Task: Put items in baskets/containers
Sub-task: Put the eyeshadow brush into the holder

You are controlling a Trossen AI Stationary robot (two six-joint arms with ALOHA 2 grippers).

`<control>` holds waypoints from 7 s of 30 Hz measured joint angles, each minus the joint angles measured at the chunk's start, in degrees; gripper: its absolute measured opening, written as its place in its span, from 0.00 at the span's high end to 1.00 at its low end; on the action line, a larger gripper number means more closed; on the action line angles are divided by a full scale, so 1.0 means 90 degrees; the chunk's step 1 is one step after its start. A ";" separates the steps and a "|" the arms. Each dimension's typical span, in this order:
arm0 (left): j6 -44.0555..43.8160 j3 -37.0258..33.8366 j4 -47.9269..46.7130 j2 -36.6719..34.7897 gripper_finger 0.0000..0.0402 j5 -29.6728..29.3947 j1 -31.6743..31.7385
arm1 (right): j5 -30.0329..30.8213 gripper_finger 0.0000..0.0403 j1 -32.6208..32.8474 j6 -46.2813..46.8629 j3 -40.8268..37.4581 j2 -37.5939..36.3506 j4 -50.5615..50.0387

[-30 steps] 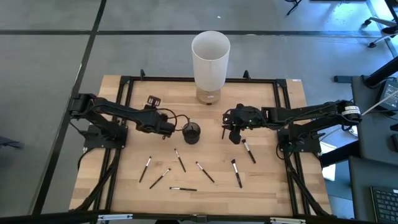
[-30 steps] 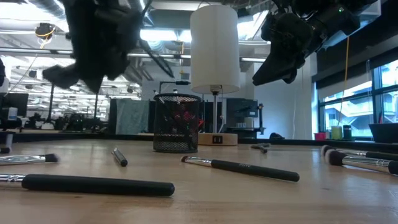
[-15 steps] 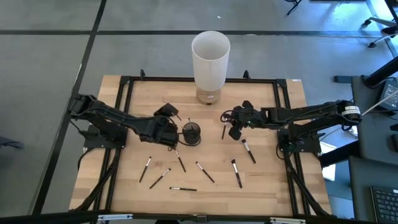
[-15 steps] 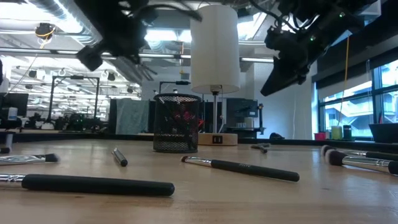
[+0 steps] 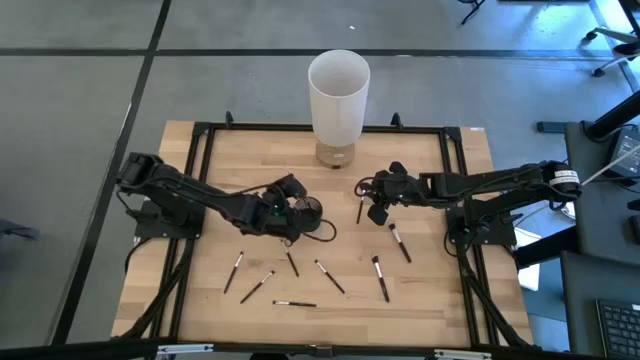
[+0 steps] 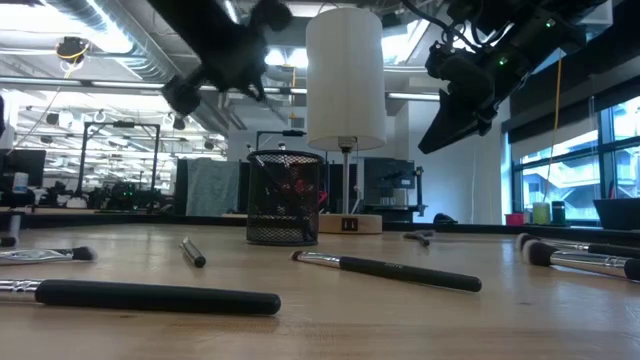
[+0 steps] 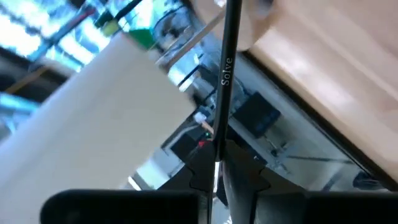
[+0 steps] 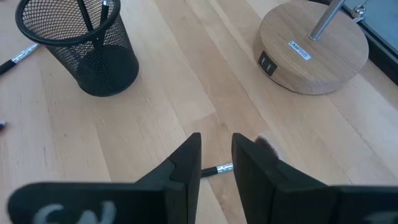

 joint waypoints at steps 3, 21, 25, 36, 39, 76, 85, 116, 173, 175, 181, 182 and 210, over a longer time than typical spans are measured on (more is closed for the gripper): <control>0.0386 -0.0001 0.0009 0.0333 0.95 0.0040 0.0000 | -0.0001 0.78 0.0000 -0.0004 0.0000 0.0000 -0.0004; 0.0416 0.0001 0.0375 0.0967 0.83 0.0006 -0.0065 | -0.0003 0.78 0.0000 -0.0004 0.0000 0.0000 -0.0011; 0.0432 0.0001 0.0394 0.0967 0.77 0.0008 -0.0133 | -0.0005 0.78 0.0000 -0.0002 0.0000 0.0000 -0.0016; -0.0732 0.0009 0.0391 0.0885 0.68 -0.0712 -0.0285 | -0.0013 0.78 0.0000 0.0044 0.0000 0.0000 -0.0045; -0.1604 0.0009 0.0349 0.0727 0.67 -0.0762 -0.0296 | -0.0015 0.78 0.0000 0.0059 0.0000 0.0000 -0.0048; -1.6064 0.0011 -0.3227 -0.0812 0.70 0.7591 -0.1072 | -0.0188 0.78 0.0002 0.0727 0.0000 0.0000 -0.0210; -1.7198 0.0011 -0.3183 0.0177 0.58 0.7833 -0.1773 | -0.0117 0.78 -0.0152 0.0181 0.0000 0.0000 0.0064; -1.8232 -0.2029 -0.0905 -0.0008 0.77 0.8163 -0.2437 | -0.0122 0.78 -0.0386 0.0234 0.0000 0.0000 0.0057; -1.1415 -0.2065 0.6010 -0.0328 0.90 0.1385 -0.0177 | -0.0168 0.78 -0.0379 0.0382 -0.0002 0.0000 -0.0133; -1.1385 -0.2065 0.6019 -0.0261 0.88 0.1319 -0.0212 | -0.0168 0.78 -0.0379 0.0382 -0.0002 0.0000 -0.0133; -1.1377 -0.2065 0.6010 -0.0185 0.80 0.1247 -0.0211 | -0.0168 0.78 -0.0379 0.0377 -0.0002 0.0000 -0.0133; -1.1361 -0.2065 0.6019 -0.0187 0.78 0.1249 -0.0211 | -0.0168 0.78 -0.0379 0.0373 -0.0002 0.0000 -0.0130; -1.1790 -0.2068 0.1118 -0.1865 0.71 0.4760 -0.0520 | -0.0186 0.78 -0.0537 0.0749 -0.0327 0.0010 -0.0137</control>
